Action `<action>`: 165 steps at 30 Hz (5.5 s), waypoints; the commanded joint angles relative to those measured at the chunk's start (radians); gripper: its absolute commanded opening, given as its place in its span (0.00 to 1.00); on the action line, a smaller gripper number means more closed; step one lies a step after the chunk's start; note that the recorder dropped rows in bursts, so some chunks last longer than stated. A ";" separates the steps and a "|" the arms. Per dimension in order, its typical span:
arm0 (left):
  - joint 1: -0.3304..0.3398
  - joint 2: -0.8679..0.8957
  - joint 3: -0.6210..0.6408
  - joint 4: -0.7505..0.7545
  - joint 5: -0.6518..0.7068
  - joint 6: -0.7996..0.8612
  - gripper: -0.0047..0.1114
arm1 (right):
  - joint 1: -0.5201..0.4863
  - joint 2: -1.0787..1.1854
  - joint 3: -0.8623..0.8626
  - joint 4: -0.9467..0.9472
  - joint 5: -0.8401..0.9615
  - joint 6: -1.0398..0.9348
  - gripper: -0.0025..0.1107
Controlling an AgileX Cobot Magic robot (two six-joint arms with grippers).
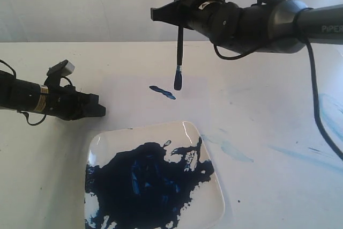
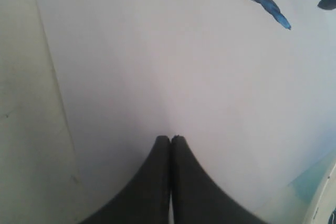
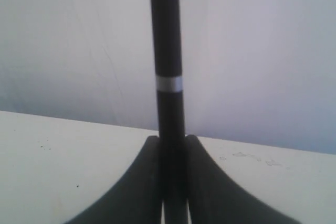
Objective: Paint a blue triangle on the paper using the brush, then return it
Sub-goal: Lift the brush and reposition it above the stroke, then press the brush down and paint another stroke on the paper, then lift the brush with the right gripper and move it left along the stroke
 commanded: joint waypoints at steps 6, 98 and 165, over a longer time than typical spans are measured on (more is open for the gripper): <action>-0.003 0.021 0.003 0.031 0.038 -0.002 0.04 | -0.008 0.037 0.000 -0.458 -0.165 0.418 0.02; 0.087 0.021 0.003 0.031 -0.034 -0.002 0.04 | -0.006 0.174 -0.042 -0.973 -0.238 0.898 0.02; 0.087 0.028 0.003 0.031 -0.036 -0.002 0.04 | -0.176 0.179 -0.042 -1.517 -0.706 1.376 0.02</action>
